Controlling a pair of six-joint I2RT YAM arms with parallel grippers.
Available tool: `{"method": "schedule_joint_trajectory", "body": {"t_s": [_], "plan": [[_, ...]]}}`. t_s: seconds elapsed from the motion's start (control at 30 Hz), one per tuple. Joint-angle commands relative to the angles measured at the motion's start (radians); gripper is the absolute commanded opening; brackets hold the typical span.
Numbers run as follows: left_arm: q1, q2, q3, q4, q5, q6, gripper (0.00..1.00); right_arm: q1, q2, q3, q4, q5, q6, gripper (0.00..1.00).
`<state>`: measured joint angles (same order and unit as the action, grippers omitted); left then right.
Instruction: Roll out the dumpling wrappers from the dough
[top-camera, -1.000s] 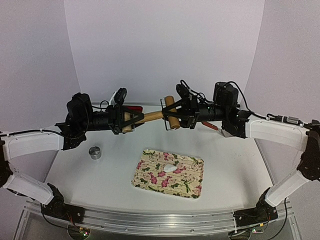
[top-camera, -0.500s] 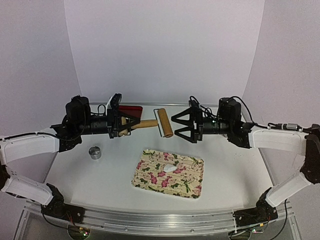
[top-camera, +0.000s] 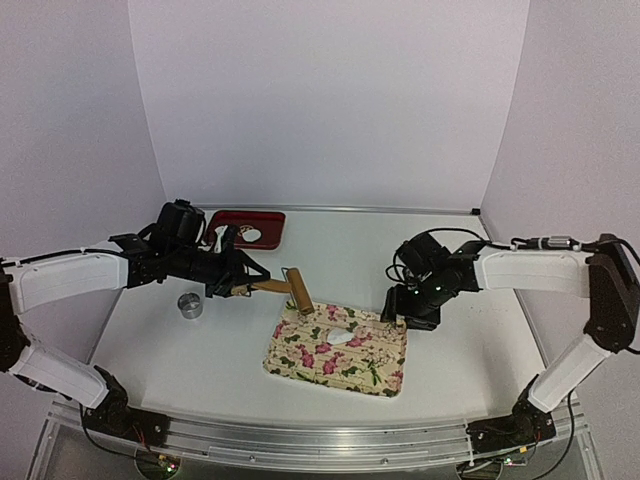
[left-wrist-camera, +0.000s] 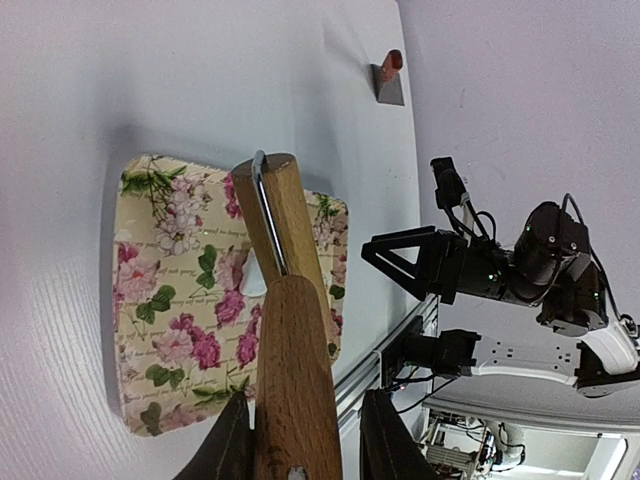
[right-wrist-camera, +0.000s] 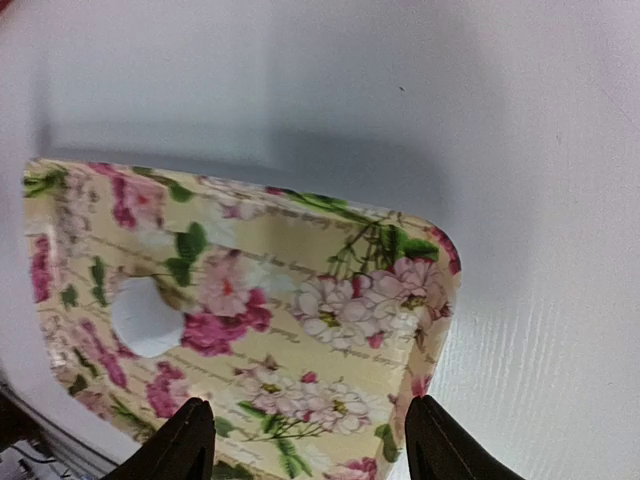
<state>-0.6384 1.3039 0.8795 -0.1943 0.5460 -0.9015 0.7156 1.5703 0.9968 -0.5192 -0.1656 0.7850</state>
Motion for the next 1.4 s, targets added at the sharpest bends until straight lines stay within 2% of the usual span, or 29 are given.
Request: {"method": "schedule_joint_trajectory", "body": {"t_s": [0.0, 0.23, 0.4, 0.53, 0.7, 0.83, 0.9, 1.37], "plan": [[0.000, 0.027, 0.093, -0.101, 0.022, 0.056, 0.00, 0.035, 0.102, 0.078, -0.230, 0.165, -0.045, 0.61], [0.000, 0.047, 0.102, -0.165, 0.034, 0.083, 0.00, 0.042, 0.158, 0.074, -0.251, 0.204, -0.039, 0.51], [-0.001, 0.054, 0.096, -0.167, 0.034, 0.087, 0.00, 0.042, 0.180, 0.054, -0.195, 0.174, -0.071, 0.41], [-0.011, 0.074, 0.117, -0.208, 0.004, 0.110, 0.00, 0.042, 0.193, 0.051, -0.135, 0.092, -0.088, 0.37], [-0.025, 0.087, 0.133, -0.225, -0.001, 0.122, 0.00, 0.042, 0.224, 0.051, -0.113, 0.078, -0.096, 0.30], [-0.054, 0.119, 0.156, -0.251, -0.012, 0.137, 0.00, 0.043, 0.243, 0.058, -0.080, 0.042, -0.136, 0.08], [-0.069, 0.138, 0.171, -0.266, -0.013, 0.143, 0.00, 0.047, 0.243, 0.072, -0.068, 0.034, -0.159, 0.01], [-0.123, 0.154, 0.182, -0.308, 0.010, 0.074, 0.00, 0.091, 0.342, 0.165, -0.066, 0.048, -0.139, 0.00]]}}
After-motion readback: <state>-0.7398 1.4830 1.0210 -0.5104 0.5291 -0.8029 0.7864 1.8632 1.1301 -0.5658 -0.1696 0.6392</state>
